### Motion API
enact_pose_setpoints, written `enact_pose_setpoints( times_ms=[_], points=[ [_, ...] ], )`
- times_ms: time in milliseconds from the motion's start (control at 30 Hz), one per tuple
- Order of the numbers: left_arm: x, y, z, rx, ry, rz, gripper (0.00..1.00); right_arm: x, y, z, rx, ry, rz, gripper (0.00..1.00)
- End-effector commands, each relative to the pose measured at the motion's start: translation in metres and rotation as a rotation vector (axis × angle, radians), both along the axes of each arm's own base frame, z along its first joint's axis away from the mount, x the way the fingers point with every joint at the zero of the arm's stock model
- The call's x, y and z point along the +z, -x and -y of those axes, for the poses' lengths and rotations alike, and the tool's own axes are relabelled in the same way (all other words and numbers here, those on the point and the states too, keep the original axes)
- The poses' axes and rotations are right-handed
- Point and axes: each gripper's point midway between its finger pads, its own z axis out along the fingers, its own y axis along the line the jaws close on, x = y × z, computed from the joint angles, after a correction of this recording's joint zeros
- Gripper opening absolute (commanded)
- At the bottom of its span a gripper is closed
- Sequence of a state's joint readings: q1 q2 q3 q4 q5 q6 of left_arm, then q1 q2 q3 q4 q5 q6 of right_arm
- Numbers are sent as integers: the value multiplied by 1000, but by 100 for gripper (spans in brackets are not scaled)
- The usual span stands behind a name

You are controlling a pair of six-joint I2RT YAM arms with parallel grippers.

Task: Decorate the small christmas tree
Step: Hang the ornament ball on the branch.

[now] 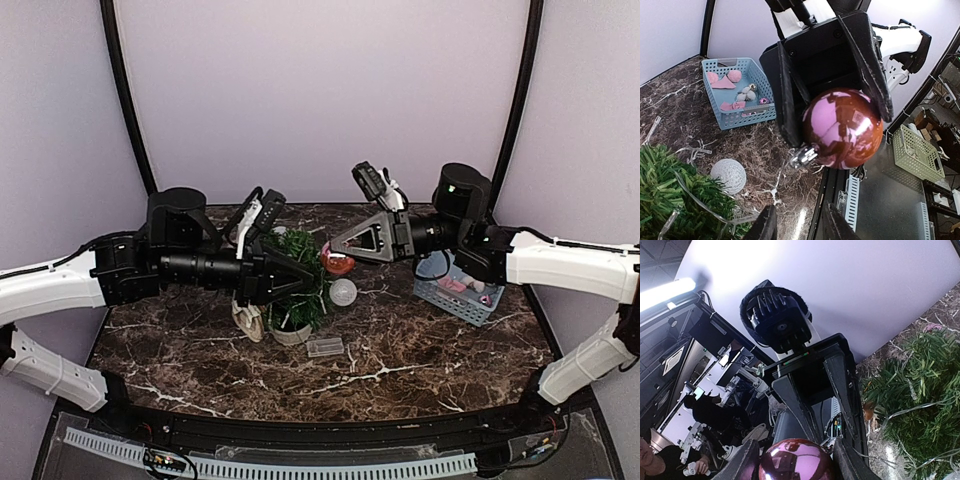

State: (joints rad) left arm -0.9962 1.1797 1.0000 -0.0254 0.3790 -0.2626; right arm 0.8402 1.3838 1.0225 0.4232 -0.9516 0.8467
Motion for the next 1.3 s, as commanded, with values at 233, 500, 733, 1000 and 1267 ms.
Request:
enact_pose_setpoints(
  times_ms=[233,500,733,1000,1267],
  points=[
    [21,-8,4,31,38,53,29,22,9,-1,47,-70,64,45],
    [20,-8,8,18,33,54,24,22,10,-2,57,-74,59,45],
    [28,-12,9,33,62,74,23,22,12,-2,69,-75,60,45],
    [31,-12,7,38,71,89,30,20,13,-1,72,-73,59,45],
    [33,-5,9,0,85,85,12,19,12,-2,69,-70,55,45]
  ],
)
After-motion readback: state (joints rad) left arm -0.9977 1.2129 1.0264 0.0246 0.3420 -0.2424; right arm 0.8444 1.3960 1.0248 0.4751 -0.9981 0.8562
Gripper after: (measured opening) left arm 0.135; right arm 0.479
